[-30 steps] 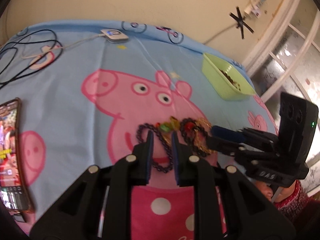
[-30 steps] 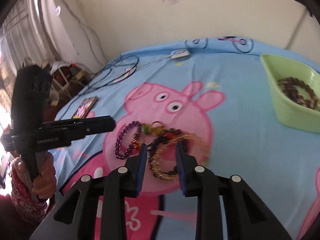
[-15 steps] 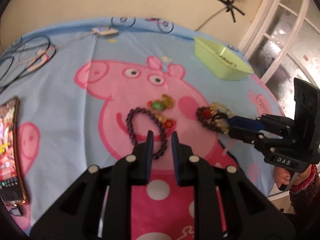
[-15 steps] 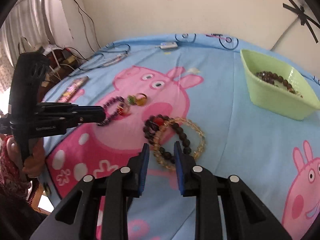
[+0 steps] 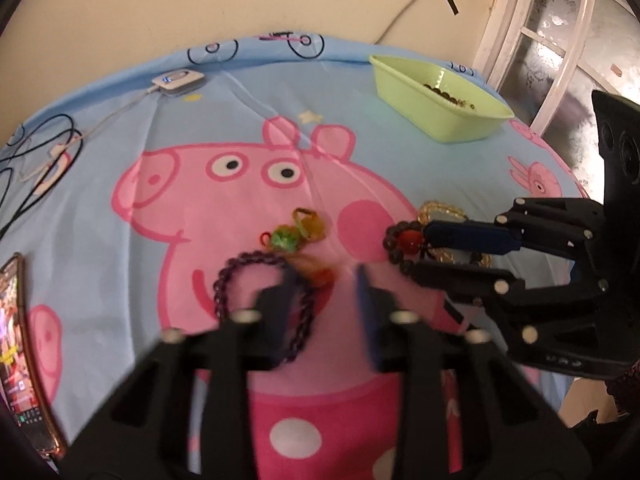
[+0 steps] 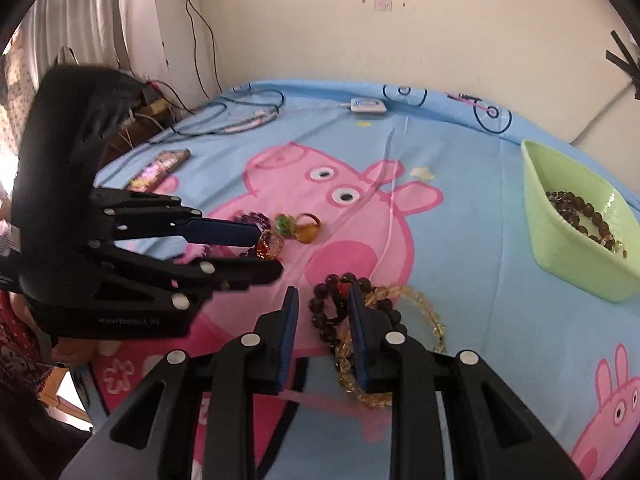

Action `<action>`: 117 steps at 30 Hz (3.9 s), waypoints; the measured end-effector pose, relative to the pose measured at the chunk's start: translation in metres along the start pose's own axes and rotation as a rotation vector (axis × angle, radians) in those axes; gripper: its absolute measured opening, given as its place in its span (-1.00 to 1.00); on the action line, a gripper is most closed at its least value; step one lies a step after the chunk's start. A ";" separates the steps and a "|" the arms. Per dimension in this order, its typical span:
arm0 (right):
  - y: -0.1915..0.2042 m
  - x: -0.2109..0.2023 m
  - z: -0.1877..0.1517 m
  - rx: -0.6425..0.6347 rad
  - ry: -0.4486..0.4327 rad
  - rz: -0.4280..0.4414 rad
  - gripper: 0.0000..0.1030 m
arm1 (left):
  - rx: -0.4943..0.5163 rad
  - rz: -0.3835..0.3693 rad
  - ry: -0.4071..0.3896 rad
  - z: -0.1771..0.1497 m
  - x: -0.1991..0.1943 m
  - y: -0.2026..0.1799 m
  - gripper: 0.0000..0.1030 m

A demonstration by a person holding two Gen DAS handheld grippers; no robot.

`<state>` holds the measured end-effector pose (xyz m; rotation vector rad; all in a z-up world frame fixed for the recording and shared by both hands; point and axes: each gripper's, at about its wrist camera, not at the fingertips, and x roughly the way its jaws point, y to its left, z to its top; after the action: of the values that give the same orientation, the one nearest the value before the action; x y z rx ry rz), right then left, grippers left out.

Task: Organize jewelry

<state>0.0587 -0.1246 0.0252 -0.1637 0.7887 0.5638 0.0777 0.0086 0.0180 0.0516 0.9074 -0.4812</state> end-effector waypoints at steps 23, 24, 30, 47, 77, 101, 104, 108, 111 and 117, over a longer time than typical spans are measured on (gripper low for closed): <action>-0.090 -0.059 0.004 0.412 -0.197 0.300 -1.00 | -0.217 -0.321 -0.128 0.039 -0.055 0.026 -0.79; -0.092 -0.061 0.003 0.416 -0.201 0.298 -1.00 | -0.201 -0.291 -0.127 0.039 -0.054 0.024 -0.77; -0.095 -0.052 -0.003 0.429 -0.186 0.327 -1.00 | -0.050 -0.092 -0.030 0.024 -0.023 0.002 -0.46; -0.094 -0.040 -0.002 0.444 -0.171 0.349 -1.00 | 0.045 -0.022 0.033 0.018 0.010 -0.014 -0.95; -0.219 -0.058 0.008 0.575 -0.326 0.147 -1.00 | -0.014 -0.340 0.046 0.191 0.080 -0.104 -0.34; -0.179 -0.074 0.012 0.440 -0.410 0.153 -0.30 | -0.165 -0.025 -0.143 0.082 -0.051 0.041 -0.33; -0.144 -0.066 0.024 0.334 -0.339 0.186 -0.42 | -0.154 0.000 -0.114 0.058 -0.047 0.045 -0.33; -0.082 -0.023 0.042 0.135 -0.122 0.216 -0.59 | -0.119 0.032 -0.083 0.033 -0.041 0.045 -0.33; -0.038 0.010 0.049 -0.035 0.015 0.189 -0.60 | -0.114 0.026 -0.087 0.023 -0.043 0.046 -0.33; 0.007 0.056 0.056 -0.213 0.138 0.086 -0.74 | -0.078 0.019 -0.060 0.013 -0.039 0.043 -0.33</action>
<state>0.1218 -0.0760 0.0253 -0.3695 0.8711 0.7240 0.0855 0.0587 0.0486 -0.0256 0.8652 -0.4273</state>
